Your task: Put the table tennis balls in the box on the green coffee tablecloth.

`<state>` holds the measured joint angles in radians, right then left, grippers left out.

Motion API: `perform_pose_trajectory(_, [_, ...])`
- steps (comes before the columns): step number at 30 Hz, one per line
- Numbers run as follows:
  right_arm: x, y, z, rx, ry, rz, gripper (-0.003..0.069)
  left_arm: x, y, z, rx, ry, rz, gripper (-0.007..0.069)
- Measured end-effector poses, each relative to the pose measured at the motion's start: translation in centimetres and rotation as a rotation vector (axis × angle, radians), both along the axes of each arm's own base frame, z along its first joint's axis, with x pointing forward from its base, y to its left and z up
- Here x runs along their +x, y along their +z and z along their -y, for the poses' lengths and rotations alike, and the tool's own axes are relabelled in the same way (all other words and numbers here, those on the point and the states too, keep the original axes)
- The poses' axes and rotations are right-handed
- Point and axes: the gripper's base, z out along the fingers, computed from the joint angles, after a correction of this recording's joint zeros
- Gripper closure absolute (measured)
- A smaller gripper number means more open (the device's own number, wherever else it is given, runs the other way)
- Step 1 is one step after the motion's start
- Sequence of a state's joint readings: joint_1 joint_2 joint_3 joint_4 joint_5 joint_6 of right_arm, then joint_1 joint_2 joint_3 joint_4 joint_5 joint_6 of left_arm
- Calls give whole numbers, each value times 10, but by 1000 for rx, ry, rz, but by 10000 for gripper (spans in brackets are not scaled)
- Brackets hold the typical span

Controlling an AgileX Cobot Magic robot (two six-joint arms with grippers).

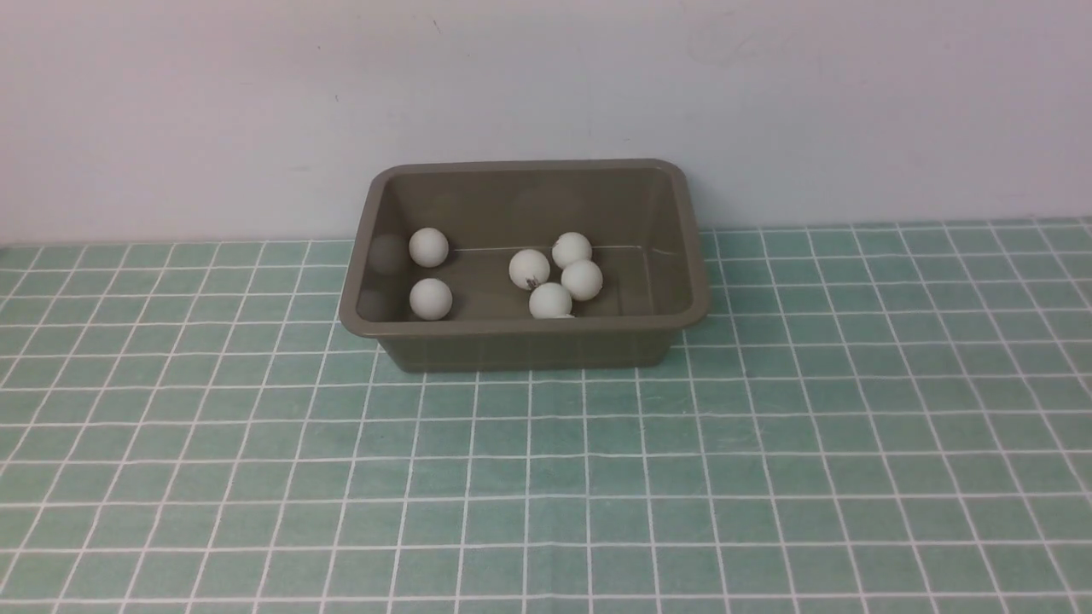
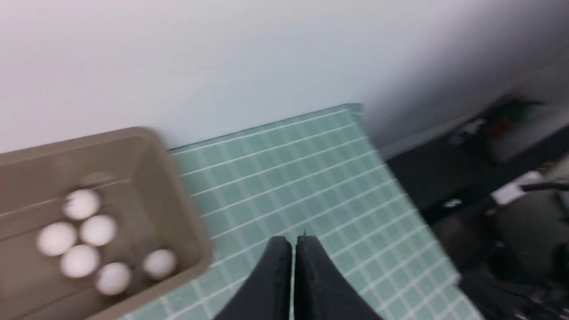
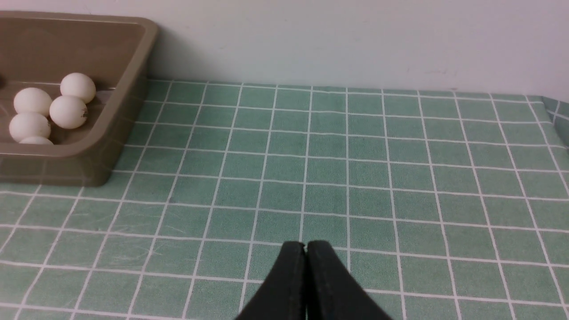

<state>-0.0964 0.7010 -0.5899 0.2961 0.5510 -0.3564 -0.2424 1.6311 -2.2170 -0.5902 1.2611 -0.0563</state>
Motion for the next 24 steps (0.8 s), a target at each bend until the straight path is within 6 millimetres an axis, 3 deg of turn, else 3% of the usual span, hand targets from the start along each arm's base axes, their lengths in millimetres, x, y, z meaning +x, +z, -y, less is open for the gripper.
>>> perform_pose_trajectory(3, [0, 0, 0, 0, 0, 0, 672, -15, 10, 1, -51, -48, 4, 629])
perform_pose_trajectory(6, [0, 0, 0, 0, 0, 0, 672, -18, 12, 2, -38, -81, 37, 629])
perform_pose_trajectory(13, [0, 0, 0, 0, 0, -2, 672, -10, 1, -14, 341, -27, 235, 629])
perform_pose_trajectory(19, [0, 0, 0, 1, 1, -3, 672, -36, -16, -46, 458, 230, 227, 629])
perform_pose_trajectory(24, [0, 0, 0, 1, 1, -3, 672, -64, -56, -67, 507, 372, 304, 629])
